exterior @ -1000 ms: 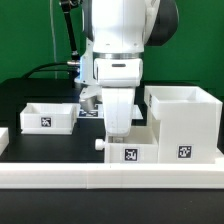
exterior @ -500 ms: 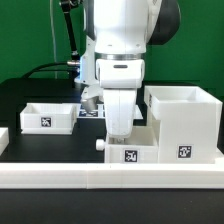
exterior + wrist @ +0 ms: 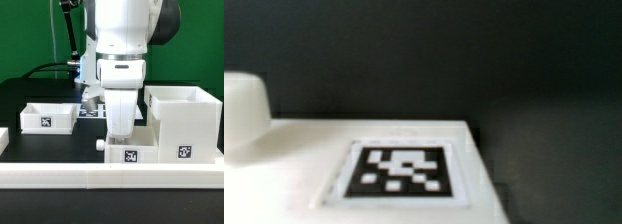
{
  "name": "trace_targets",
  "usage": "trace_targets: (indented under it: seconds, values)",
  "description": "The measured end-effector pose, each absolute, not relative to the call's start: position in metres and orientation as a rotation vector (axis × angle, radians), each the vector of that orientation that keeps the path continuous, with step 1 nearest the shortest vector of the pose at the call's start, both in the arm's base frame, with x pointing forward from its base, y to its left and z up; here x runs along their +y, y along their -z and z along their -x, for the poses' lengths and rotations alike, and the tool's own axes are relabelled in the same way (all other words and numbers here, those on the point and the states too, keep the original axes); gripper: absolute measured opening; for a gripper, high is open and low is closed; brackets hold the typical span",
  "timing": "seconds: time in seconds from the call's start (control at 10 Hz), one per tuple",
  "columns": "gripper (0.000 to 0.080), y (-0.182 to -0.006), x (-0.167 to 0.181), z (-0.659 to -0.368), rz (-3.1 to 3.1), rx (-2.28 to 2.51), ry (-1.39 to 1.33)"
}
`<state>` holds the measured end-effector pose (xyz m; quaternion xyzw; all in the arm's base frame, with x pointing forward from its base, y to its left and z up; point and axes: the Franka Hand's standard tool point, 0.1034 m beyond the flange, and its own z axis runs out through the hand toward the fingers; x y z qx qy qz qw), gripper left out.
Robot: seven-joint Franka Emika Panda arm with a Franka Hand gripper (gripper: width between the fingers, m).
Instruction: Assemble drawer
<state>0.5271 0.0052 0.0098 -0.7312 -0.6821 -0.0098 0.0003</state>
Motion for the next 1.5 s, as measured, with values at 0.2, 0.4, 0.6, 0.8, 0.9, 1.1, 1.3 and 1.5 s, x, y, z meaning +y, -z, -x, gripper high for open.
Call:
trace_targets:
  seconds: [0.2, 0.4, 0.6, 0.8, 0.9, 1.1, 1.3, 1.5]
  values:
    - [0.0042, -0.0100, 0.0011, -0.5280, 2.286, -2.172, 0.024]
    - [0.0042, -0.0096, -0.0001, -0.5283, 2.289, -2.171, 0.027]
    - [0.0042, -0.0095, -0.0004, -0.5283, 2.290, -2.170, 0.027]
    - [0.0042, -0.0091, 0.0000, -0.5271, 2.274, -2.184, 0.015]
    - [0.0042, -0.0093, -0.0005, -0.5269, 2.271, -2.180, 0.001]
    - [0.0042, -0.0094, -0.0007, -0.5272, 2.273, -2.179, 0.001]
    - [0.0042, -0.0105, -0.0012, -0.5269, 2.263, -2.174, -0.026]
    - [0.0042, -0.0098, -0.0015, -0.5268, 2.264, -2.172, -0.024]
